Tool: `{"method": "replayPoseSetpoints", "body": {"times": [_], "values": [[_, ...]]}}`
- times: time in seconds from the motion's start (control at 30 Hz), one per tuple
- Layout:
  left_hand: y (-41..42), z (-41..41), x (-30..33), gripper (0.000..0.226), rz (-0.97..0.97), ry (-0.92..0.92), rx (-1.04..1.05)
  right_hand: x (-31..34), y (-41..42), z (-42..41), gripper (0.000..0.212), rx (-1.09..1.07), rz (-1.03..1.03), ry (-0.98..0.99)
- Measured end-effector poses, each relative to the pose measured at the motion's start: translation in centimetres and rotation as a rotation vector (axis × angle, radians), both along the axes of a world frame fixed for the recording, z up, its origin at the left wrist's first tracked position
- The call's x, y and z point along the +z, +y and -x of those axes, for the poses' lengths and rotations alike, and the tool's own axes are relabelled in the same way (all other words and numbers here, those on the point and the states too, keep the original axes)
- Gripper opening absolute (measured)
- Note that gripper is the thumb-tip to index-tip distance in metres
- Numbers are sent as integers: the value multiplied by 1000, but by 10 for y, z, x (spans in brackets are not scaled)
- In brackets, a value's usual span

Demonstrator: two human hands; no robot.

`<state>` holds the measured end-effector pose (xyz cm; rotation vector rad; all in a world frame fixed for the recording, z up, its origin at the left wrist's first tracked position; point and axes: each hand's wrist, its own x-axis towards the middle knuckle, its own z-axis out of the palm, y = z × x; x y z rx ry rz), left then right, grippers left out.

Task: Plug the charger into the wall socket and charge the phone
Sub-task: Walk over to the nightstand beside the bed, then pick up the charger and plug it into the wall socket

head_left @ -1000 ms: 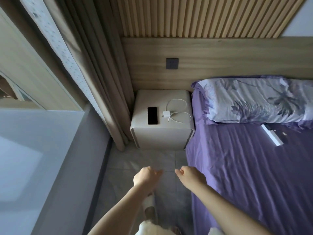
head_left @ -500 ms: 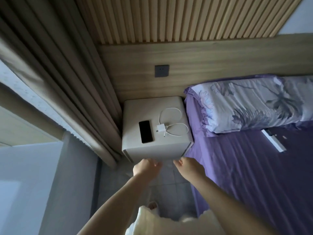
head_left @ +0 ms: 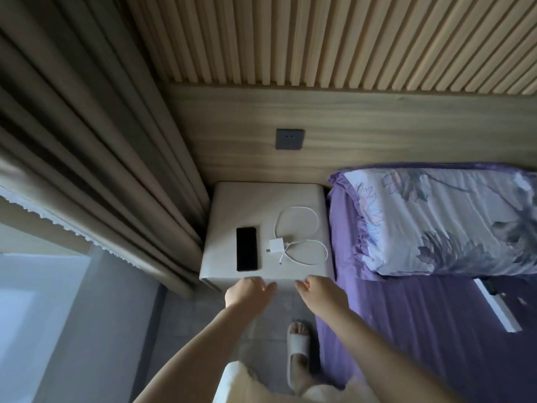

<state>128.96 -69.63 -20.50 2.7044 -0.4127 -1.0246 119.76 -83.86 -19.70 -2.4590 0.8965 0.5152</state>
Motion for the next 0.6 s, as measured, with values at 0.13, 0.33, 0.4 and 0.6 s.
{"method": "replayPoseSetpoints", "body": {"times": [0.13, 0.33, 0.4, 0.6], "values": [[-34, -19, -6, 46, -21, 24, 61, -10, -40, -32, 44, 55, -11, 16], [-59, -46, -23, 39, -47, 41, 125, -35, -75, -72, 43, 158, -40, 97], [-63, -59, -28, 41, -62, 36, 138, -43, -79, -82, 45, 147, -75, 117], [-82, -101, -55, 47, -82, 53, 139, -67, -87, -122, 48, 111, -160, 144]]}}
